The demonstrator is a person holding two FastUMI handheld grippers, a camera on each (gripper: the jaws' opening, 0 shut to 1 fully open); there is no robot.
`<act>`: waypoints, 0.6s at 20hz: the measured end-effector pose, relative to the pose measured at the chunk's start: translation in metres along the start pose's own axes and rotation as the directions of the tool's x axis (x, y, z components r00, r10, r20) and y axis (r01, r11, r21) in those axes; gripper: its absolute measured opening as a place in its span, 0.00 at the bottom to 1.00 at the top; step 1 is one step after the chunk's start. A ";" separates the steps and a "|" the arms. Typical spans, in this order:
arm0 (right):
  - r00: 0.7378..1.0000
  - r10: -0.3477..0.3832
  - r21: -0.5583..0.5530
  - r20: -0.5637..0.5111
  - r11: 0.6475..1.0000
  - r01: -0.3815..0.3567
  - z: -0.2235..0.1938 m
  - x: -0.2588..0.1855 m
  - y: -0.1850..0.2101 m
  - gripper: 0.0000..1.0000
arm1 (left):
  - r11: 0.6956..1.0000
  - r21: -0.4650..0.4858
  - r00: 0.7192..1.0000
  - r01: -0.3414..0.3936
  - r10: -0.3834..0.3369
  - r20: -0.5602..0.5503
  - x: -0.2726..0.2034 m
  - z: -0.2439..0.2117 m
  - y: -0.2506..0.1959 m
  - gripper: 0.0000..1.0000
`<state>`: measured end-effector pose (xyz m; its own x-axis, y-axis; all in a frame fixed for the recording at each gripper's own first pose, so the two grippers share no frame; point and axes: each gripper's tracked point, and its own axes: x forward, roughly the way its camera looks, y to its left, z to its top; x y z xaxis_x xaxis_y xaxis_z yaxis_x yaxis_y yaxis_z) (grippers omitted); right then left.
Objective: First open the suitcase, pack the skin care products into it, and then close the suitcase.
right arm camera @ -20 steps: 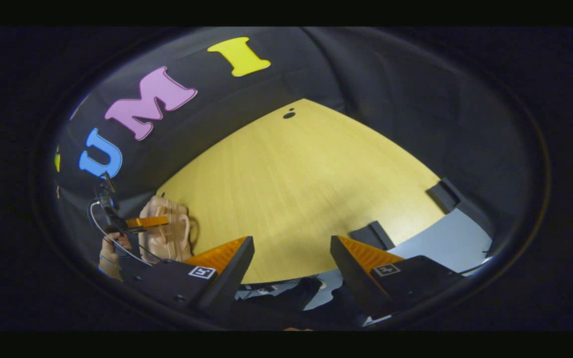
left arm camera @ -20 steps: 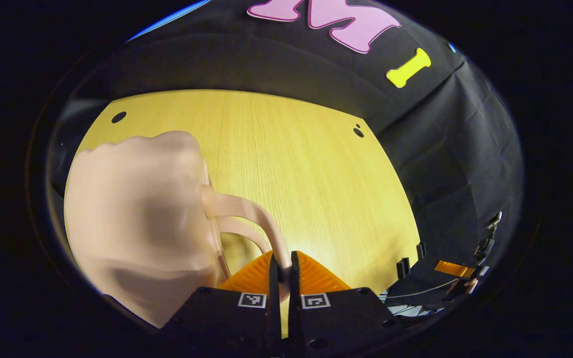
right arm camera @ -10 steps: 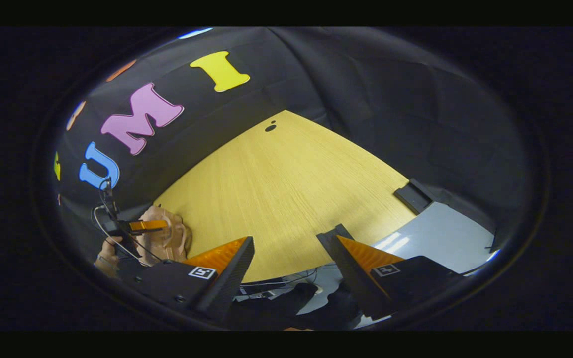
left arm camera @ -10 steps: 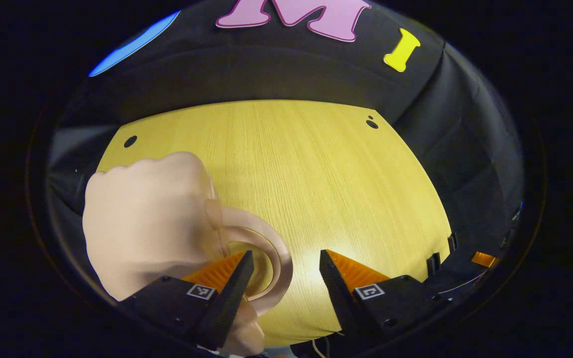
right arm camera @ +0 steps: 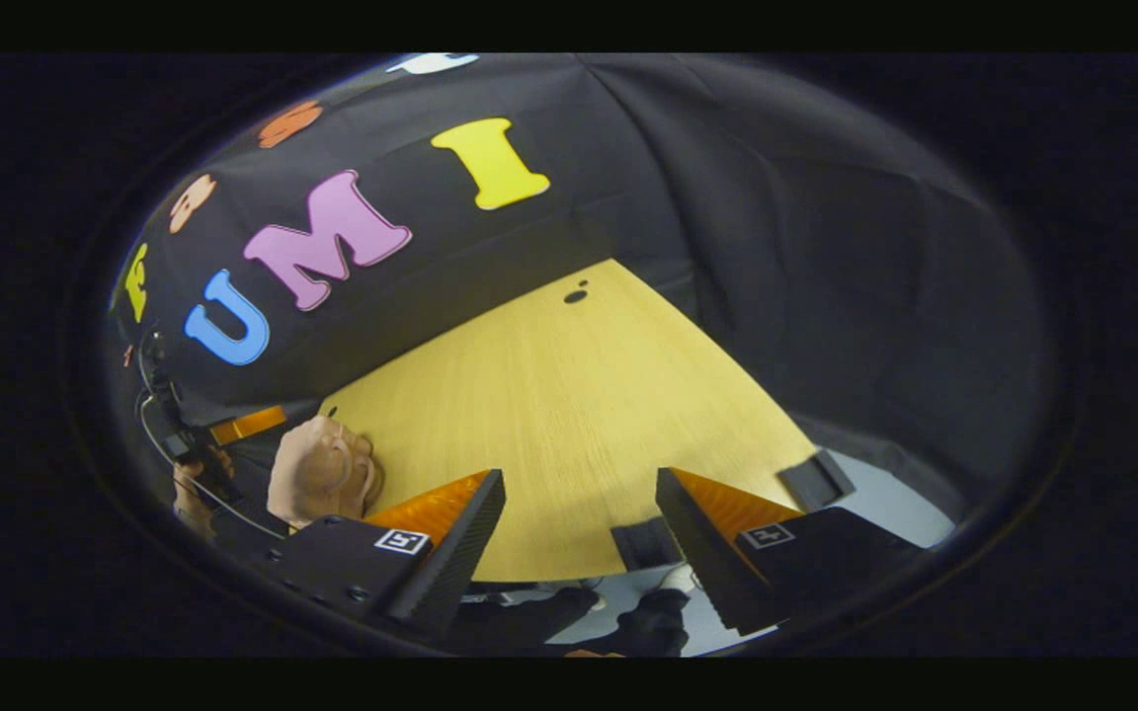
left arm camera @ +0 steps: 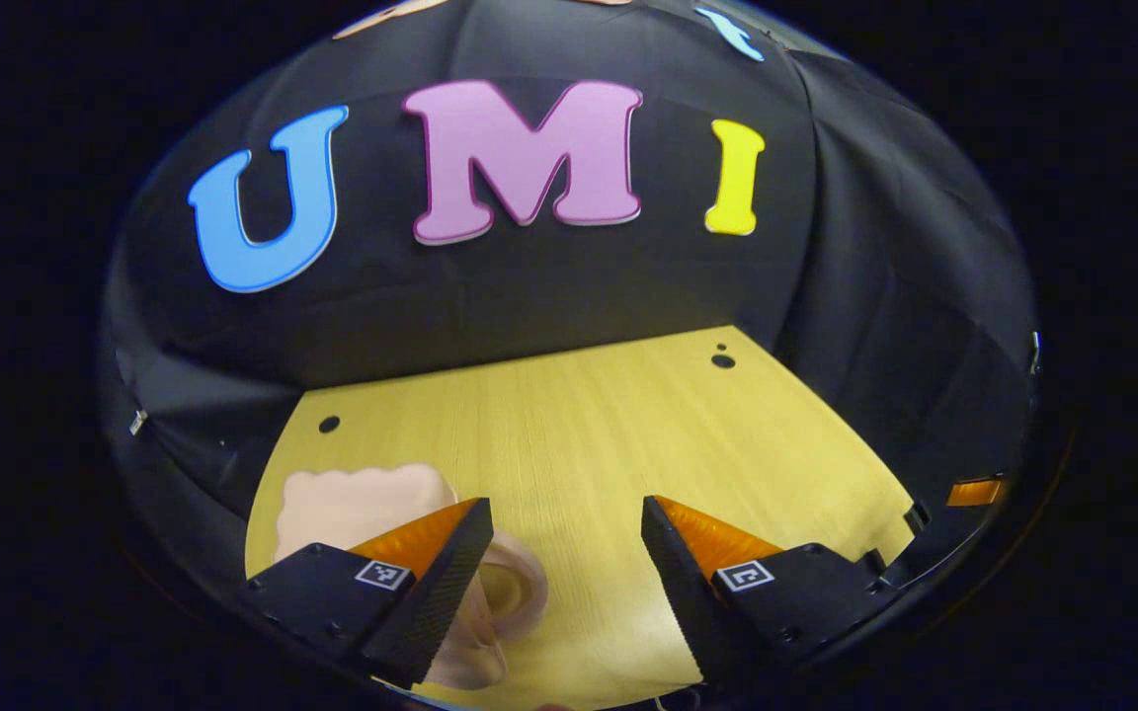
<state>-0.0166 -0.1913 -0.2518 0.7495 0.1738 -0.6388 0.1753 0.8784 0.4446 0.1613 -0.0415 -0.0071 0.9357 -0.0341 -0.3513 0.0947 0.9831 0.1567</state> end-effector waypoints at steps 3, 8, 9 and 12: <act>0.985 0.046 -0.072 0.165 0.997 -0.034 0.070 -0.019 0.022 0.98 | 0.998 -0.012 0.988 0.057 -0.055 0.147 -0.023 0.043 -0.073 0.96; 0.870 0.095 -0.265 0.485 0.963 0.043 0.171 -0.099 0.063 0.97 | 0.983 0.086 0.946 0.161 -0.179 0.270 -0.066 0.092 -0.156 0.97; 0.836 0.106 -0.307 0.538 0.949 0.077 0.188 -0.119 0.072 0.97 | 0.982 0.090 0.940 0.168 -0.187 0.285 -0.069 0.099 -0.159 0.97; 0.745 0.137 -0.359 0.652 0.922 0.145 0.222 -0.162 0.104 0.97 | 0.984 0.062 0.928 0.167 -0.178 0.329 -0.079 0.116 -0.153 0.97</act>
<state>0.0215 -0.2271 0.0372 0.9992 -0.0408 -0.0056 0.0412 0.9949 0.0917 0.1125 -0.2098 0.1041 0.9627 -0.2658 -0.0503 0.2704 0.9506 0.1527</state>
